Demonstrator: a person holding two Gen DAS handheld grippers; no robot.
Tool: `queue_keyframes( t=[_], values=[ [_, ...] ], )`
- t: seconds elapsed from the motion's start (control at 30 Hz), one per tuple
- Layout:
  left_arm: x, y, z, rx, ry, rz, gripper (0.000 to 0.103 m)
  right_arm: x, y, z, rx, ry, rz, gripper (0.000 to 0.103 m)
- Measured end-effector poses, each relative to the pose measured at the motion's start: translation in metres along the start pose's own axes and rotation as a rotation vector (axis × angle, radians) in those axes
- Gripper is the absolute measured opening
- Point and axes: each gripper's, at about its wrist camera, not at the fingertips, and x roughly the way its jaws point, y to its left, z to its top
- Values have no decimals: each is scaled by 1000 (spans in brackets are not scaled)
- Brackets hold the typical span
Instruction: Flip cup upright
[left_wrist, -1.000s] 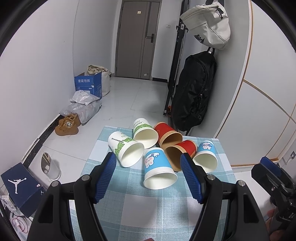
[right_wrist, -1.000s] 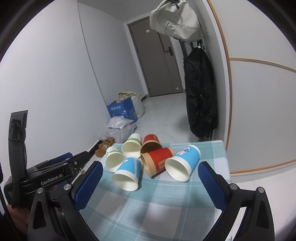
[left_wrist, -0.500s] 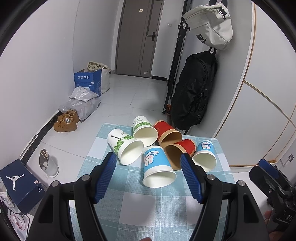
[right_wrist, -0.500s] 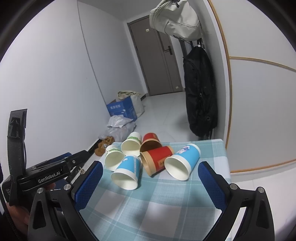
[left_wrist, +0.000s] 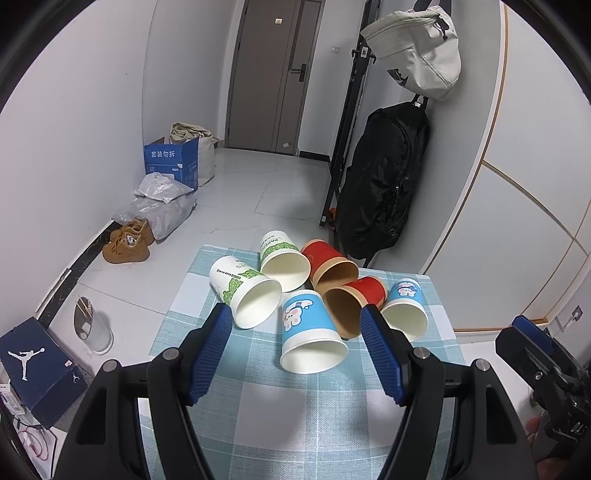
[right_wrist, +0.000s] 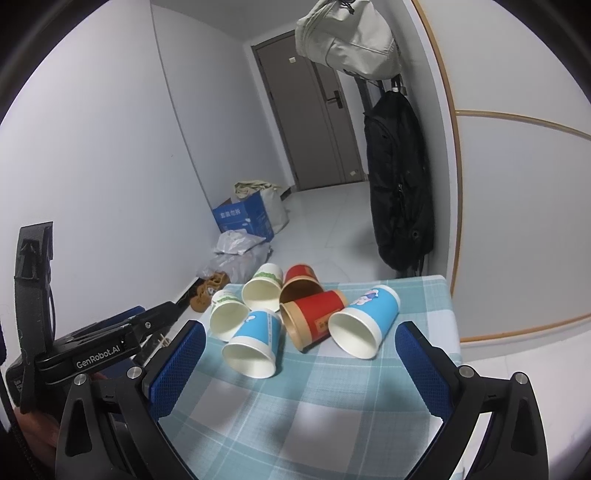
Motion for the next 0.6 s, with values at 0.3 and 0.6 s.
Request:
queue_keyframes(
  t=[0.3, 0.6],
  values=[
    [8, -3, -2, -1, 48, -25, 67, 0, 4, 0, -8, 0, 10, 103],
    [43, 12, -14, -167, 267, -148, 67, 0, -10, 9, 46, 17, -10, 103]
  ],
)
